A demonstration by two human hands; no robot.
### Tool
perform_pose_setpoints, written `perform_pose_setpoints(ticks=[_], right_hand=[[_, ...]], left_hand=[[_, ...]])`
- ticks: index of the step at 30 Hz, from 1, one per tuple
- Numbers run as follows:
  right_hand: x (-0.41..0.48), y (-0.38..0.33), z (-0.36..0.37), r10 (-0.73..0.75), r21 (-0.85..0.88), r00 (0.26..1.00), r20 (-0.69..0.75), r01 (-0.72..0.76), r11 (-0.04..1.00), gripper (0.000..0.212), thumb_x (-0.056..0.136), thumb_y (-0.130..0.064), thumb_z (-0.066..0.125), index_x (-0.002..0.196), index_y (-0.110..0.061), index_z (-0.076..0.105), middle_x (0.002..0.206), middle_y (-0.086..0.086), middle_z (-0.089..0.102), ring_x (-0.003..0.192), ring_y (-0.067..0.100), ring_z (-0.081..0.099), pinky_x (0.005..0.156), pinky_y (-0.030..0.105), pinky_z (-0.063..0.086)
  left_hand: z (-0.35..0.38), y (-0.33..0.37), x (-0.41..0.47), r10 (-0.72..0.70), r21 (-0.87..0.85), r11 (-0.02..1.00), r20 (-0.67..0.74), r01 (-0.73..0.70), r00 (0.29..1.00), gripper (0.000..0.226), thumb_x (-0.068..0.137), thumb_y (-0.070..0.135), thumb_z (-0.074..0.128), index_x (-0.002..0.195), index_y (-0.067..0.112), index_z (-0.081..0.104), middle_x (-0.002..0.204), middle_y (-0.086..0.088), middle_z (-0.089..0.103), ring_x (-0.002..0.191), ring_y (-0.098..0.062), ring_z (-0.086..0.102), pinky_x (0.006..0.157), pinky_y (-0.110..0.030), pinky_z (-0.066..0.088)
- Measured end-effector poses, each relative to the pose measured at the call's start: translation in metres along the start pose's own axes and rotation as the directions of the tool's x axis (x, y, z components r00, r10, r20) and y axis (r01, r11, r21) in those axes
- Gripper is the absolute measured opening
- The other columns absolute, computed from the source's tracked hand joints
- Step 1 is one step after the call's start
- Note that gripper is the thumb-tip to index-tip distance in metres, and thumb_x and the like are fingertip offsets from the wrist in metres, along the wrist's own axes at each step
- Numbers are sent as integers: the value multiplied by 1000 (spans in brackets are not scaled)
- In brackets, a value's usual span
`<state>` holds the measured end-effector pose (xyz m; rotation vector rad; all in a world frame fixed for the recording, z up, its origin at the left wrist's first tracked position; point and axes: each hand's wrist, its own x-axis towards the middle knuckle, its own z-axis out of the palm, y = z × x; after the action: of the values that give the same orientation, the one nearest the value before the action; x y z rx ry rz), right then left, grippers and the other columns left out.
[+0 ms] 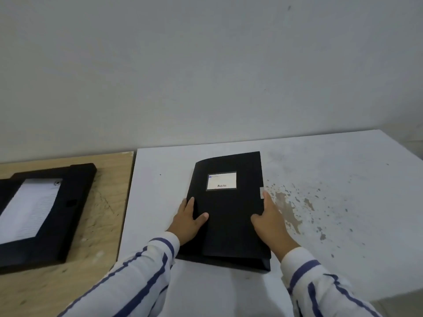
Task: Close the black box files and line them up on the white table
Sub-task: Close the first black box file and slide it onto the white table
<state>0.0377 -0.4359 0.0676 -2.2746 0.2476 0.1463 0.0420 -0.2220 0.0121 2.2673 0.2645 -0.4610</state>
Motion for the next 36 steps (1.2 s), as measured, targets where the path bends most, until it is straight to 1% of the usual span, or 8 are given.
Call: perform_pose_setpoints(ticks=[9,14,20,24,26,30,33,36], right_hand=[[5,44,19,99,-258,994,54,-82,963,54,89,-29,48,137,-16,28,118,13,42,103,27,44,91,36,44],[3,47,29,88,-385,995,39,-66,920,69,90,-51,44,144,-17,18,138,15,32,121,33,38,98,40,42],[5,54,36,56,-391,996,75,-23,920,76,90,-54,42,148,-16,10,159,6,5,130,39,35,103,43,40],[12,56,33,36,-384,993,116,11,923,76,91,-51,44,148,-12,11,159,7,7,132,38,35,107,44,36],[14,58,31,54,-342,989,138,-4,940,75,91,-45,48,147,-11,12,158,9,10,134,38,32,110,45,31],[5,63,31,155,-75,986,62,-150,986,61,87,-31,61,135,-8,32,133,18,46,117,36,49,101,44,42],[-2,63,35,204,17,979,24,-204,979,44,88,-27,61,123,-8,43,124,16,56,110,34,55,96,41,44],[-2,62,37,202,53,979,12,-203,978,42,88,-26,61,124,-10,45,125,13,57,112,33,54,97,39,43]], left_hand=[[26,4,6,-39,181,982,-65,50,997,80,93,50,48,155,23,6,164,-5,-7,148,-34,15,121,-44,21],[29,1,8,-38,215,975,-76,54,996,80,92,52,47,155,24,5,164,-4,-7,148,-34,18,119,-45,24],[26,0,7,-28,195,980,-46,36,999,77,95,45,48,155,23,5,164,-2,-10,149,-32,13,120,-43,21],[23,-3,5,-13,126,992,-63,20,998,72,97,37,47,155,23,7,164,-1,-4,150,-28,16,120,-39,21],[21,-8,4,-35,12,999,-101,37,994,69,97,32,49,155,18,13,162,-6,17,147,-27,24,119,-38,25],[20,-16,3,-143,-131,984,-177,120,974,50,92,36,55,136,14,44,133,-10,55,121,-30,53,106,-44,45],[22,-18,2,-194,-113,978,-195,175,961,46,91,42,53,127,13,52,124,-11,58,113,-32,55,101,-46,47],[23,-19,3,-199,-107,978,-208,180,958,46,92,42,52,128,13,52,125,-11,57,115,-34,54,102,-46,45]])
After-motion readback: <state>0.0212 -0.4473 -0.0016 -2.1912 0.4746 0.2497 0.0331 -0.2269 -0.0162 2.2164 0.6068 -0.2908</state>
